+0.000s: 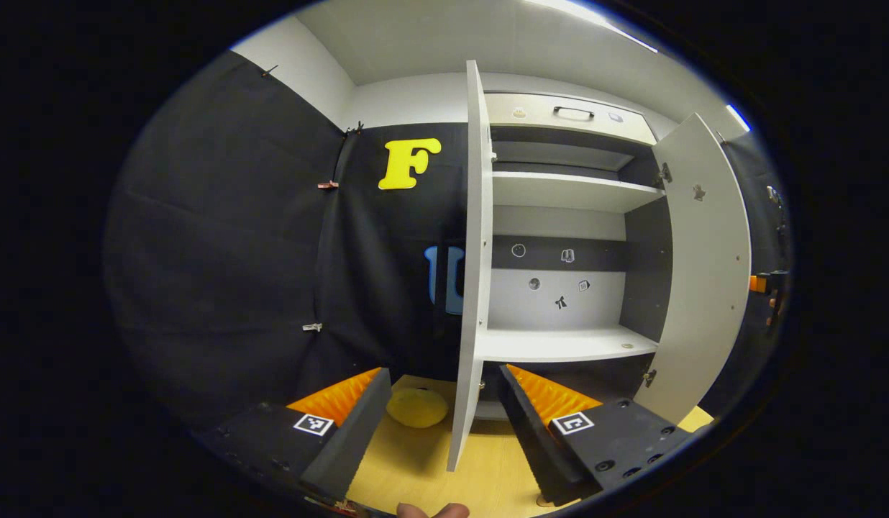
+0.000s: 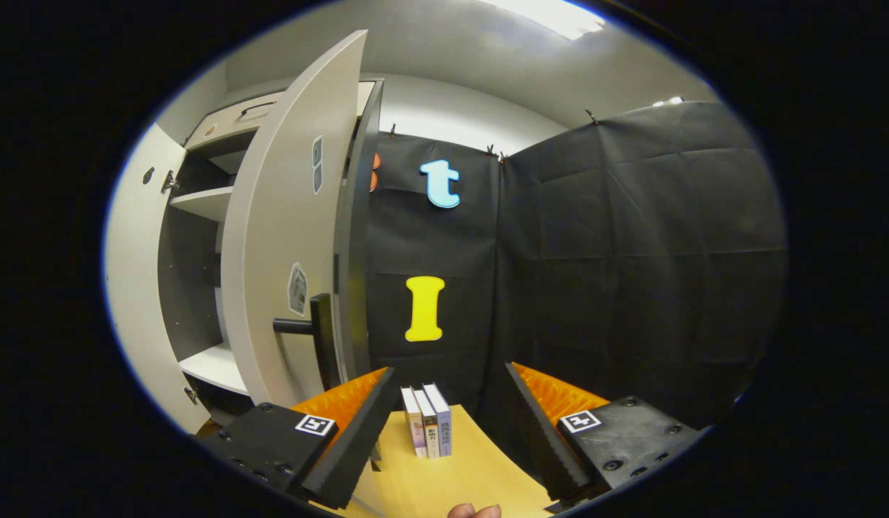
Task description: Grasp the bottle in the cabinet with the left hand and place it on the coaster, then close the right door with the right hand and the left door with the left hand.
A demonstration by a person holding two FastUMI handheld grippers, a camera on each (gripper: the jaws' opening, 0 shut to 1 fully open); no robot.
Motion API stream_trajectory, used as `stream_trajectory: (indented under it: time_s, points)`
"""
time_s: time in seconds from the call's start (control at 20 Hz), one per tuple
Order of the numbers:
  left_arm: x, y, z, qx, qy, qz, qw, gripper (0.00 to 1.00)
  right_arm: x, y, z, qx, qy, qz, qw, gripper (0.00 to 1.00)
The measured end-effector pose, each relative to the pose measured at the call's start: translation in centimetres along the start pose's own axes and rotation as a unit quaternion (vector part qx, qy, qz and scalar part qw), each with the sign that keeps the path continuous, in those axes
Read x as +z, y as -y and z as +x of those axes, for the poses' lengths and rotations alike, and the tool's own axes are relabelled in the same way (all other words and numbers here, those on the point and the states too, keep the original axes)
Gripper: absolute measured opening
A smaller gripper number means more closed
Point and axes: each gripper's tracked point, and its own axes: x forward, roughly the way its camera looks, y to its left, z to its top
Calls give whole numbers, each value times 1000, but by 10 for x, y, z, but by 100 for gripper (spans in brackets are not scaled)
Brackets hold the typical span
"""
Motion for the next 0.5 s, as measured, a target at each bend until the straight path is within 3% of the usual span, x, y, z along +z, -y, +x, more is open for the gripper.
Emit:
stream_trajectory:
  time_s: [0.05, 0.1, 0.5]
  points:
    - [0, -1, 2, 4, -1, 0, 1000, 94, 1, 2, 5, -1, 5, -1, 1000, 89]
    - [1, -2, 3, 6, -2, -1, 1000, 95, 2, 1, 2, 1, 3, 5, 1000, 94]
    - [-1, -10, 11, 14, -3, -10, 1000, 94, -2, -33, -10, 24, 3, 29, 999, 95]
